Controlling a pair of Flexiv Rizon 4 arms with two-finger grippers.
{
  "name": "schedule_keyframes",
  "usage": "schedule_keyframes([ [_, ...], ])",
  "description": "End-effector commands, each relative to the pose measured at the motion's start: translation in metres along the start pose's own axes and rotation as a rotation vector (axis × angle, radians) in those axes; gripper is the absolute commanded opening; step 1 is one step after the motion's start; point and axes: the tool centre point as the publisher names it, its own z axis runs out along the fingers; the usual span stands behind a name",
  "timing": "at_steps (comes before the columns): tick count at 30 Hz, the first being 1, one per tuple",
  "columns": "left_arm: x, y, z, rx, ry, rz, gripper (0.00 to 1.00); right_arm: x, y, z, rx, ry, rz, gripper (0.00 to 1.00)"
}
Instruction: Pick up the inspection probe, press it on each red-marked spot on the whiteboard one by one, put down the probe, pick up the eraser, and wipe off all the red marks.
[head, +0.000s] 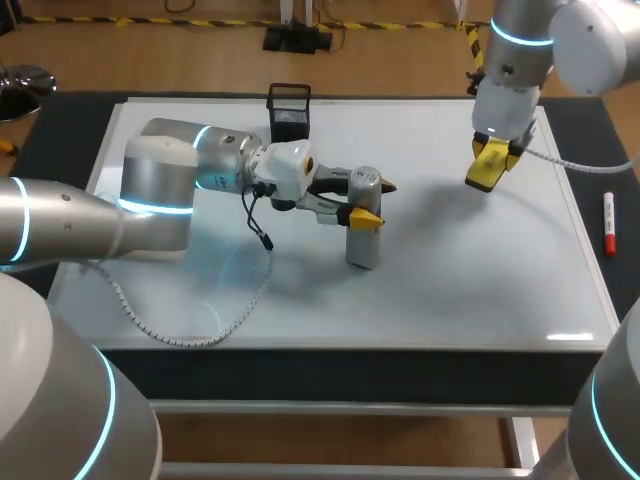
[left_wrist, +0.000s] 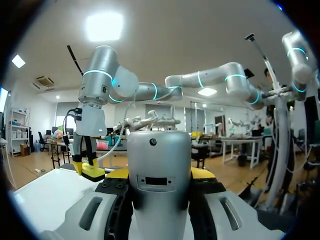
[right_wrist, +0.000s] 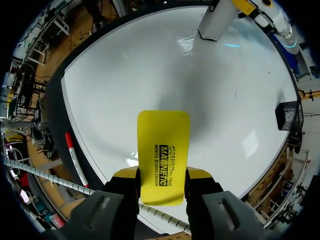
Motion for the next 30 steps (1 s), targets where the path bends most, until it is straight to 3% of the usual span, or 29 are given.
schedule_keyframes([
  [1, -0.001, 0.003, -0.001, -0.006, 0.000, -0.002, 0.00, 0.000, -0.001, -0.001, 0.001, 0.004, -0.002, 0.00],
  [18, 0.001, -0.001, -0.004, -0.022, -0.001, 0.006, 0.00, 0.000, -0.001, -0.001, 0.001, 0.004, -0.002, 0.00],
  [24, -0.001, -0.018, -0.012, -0.024, -0.016, 0.019, 0.00, 0.000, -0.001, -0.001, 0.001, 0.004, -0.002, 0.00],
  [30, -0.010, -0.039, -0.046, -0.018, -0.075, 0.044, 0.00, 0.000, -0.001, -0.001, 0.001, 0.004, -0.002, 0.00],
])
